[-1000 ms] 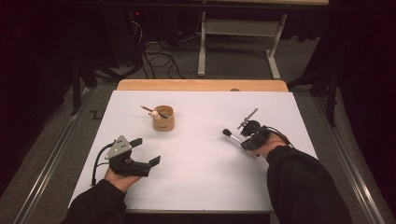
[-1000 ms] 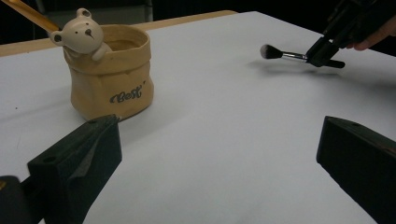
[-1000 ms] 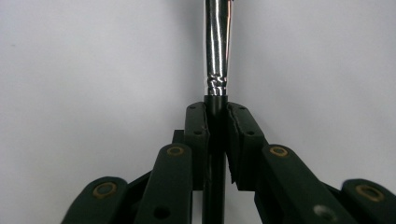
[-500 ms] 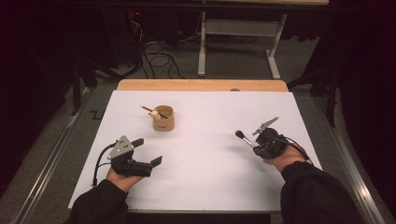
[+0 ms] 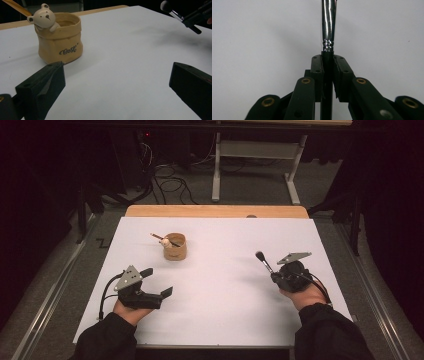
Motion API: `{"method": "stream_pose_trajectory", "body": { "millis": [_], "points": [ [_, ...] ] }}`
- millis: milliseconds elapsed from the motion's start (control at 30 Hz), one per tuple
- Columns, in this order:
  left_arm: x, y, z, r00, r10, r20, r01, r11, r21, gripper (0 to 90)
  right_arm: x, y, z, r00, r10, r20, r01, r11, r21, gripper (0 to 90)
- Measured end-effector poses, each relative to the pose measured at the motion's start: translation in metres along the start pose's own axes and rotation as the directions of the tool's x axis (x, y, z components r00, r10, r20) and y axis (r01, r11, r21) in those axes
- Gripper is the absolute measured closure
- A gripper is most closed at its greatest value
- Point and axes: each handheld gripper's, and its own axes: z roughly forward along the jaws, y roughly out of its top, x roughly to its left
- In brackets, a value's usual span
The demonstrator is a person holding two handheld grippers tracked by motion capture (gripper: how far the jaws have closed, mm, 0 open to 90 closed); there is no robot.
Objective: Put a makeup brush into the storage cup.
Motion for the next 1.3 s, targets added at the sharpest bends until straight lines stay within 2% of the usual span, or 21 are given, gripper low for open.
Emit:
{"method": "stream_pose_trajectory", "body": {
  "millis": [133,300,467,567,667,800,867,1033,1167,1300],
  "points": [
    [0.001,0.000,0.000,1.0000,-0.002,-0.002,0.002,1.0000,0.000,1.1,0.000,-0.002,0.001,0.9995,0.028,-0.013,-0.028,0.998,-0.055,80.7],
    [0.001,0.000,0.000,1.0000,-0.008,-0.003,0.008,1.0000,-0.003,1.1,-0.001,-0.009,0.005,0.9977,0.066,-0.019,-0.067,0.991,-0.118,80.7],
    [0.002,0.000,-0.001,1.0000,-0.007,-0.002,0.007,0.9999,-0.013,1.1,0.000,-0.016,0.007,0.9970,0.076,-0.016,-0.078,0.982,-0.170,80.6],
    [0.002,0.000,-0.001,1.0000,-0.006,-0.002,0.006,0.9999,-0.011,1.1,0.001,-0.023,0.008,0.9957,0.090,-0.021,-0.092,0.972,-0.214,80.6],
    [0.003,-0.001,0.000,0.9999,-0.010,-0.005,0.010,0.9999,-0.006,1.1,0.004,-0.028,0.008,0.9963,0.084,-0.013,-0.085,0.965,-0.247,80.6],
    [0.005,-0.001,0.002,0.9998,-0.016,-0.011,0.016,0.9999,0.000,1.1,0.007,-0.037,0.012,0.9942,0.099,-0.043,-0.107,0.950,-0.292,80.6],
    [0.005,-0.002,0.002,0.9997,-0.019,-0.013,0.019,0.9998,0.000,1.2,0.009,-0.038,0.012,0.9950,0.091,-0.042,-0.099,0.950,-0.296,80.6],
    [0.006,-0.001,0.002,0.9997,-0.018,-0.015,0.018,0.9998,-0.003,1.3,0.009,-0.043,0.011,0.9932,0.102,-0.058,-0.115,0.933,-0.340,80.6],
    [0.006,-0.001,0.002,0.9996,-0.020,-0.020,0.020,0.9998,-0.002,1.3,0.010,-0.046,0.011,0.9941,0.091,-0.060,-0.106,0.927,-0.360,80.5],
    [0.005,-0.001,0.001,0.9997,-0.016,-0.021,0.016,0.9999,-0.001,1.3,0.009,-0.048,0.008,0.9940,0.092,-0.059,-0.108,0.910,-0.400,80.5]
  ]
}}
